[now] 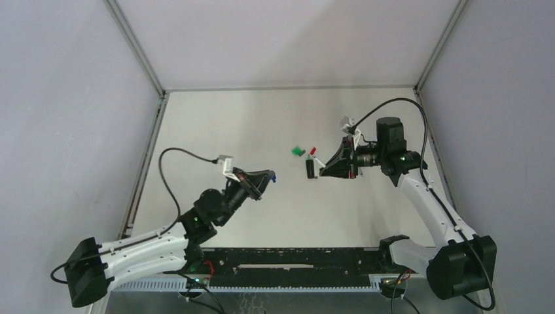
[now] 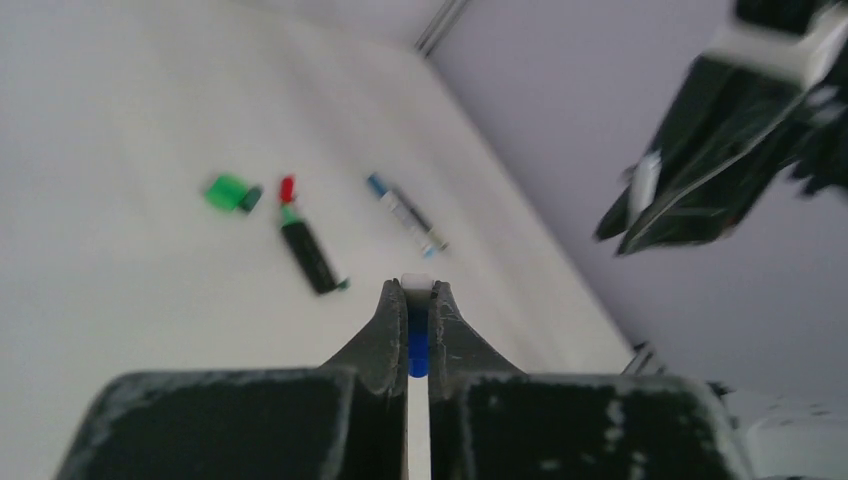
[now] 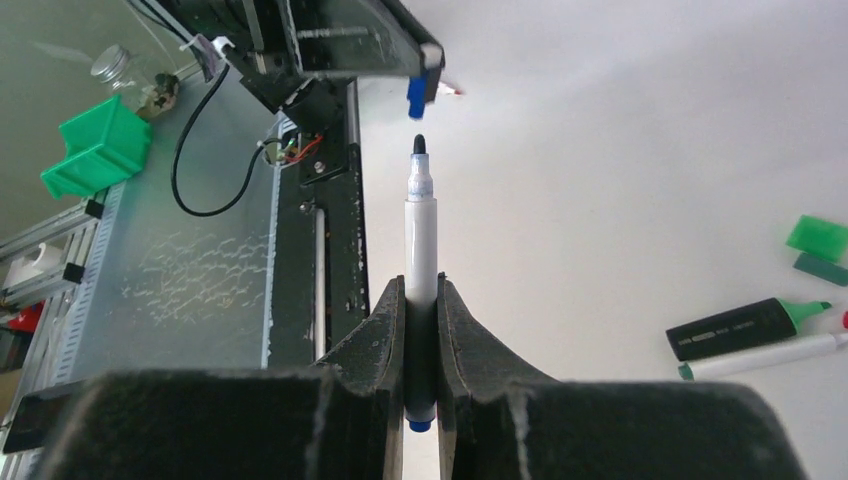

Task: Insert the pens into the pen caps
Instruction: Insert the pen cap onto the pen.

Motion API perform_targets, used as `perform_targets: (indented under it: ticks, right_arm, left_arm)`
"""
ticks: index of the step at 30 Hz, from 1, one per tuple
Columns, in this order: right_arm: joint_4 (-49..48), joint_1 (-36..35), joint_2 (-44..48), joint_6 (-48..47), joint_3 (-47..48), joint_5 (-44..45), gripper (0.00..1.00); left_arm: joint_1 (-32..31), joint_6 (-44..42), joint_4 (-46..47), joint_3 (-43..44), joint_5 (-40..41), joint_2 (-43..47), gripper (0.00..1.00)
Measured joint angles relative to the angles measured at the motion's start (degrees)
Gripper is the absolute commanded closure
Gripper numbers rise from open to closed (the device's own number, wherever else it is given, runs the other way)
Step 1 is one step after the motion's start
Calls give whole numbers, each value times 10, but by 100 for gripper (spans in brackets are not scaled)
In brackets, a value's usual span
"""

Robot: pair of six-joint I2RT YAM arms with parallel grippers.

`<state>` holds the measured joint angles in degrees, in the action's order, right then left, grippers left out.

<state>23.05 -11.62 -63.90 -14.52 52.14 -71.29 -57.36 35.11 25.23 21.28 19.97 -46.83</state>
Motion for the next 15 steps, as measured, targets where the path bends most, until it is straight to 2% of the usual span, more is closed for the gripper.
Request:
perform_targets:
  ticks: [3, 6, 11, 15]
  right_arm:
    - [3, -13, 0, -6, 0, -6, 100]
    - [2, -26, 0, -6, 0, -11, 100]
    - [-30, -51, 7, 15, -6, -12, 100]
    - [-79, -63, 19, 61, -24, -7, 100]
  left_arm:
    - [0, 12, 116, -48, 5, 30, 100]
    - [0, 26, 219, -63, 5, 23, 100]
    - [-1, 55, 402, -64, 5, -55, 100]
    - [-6, 70, 478, -54, 8, -130, 100]
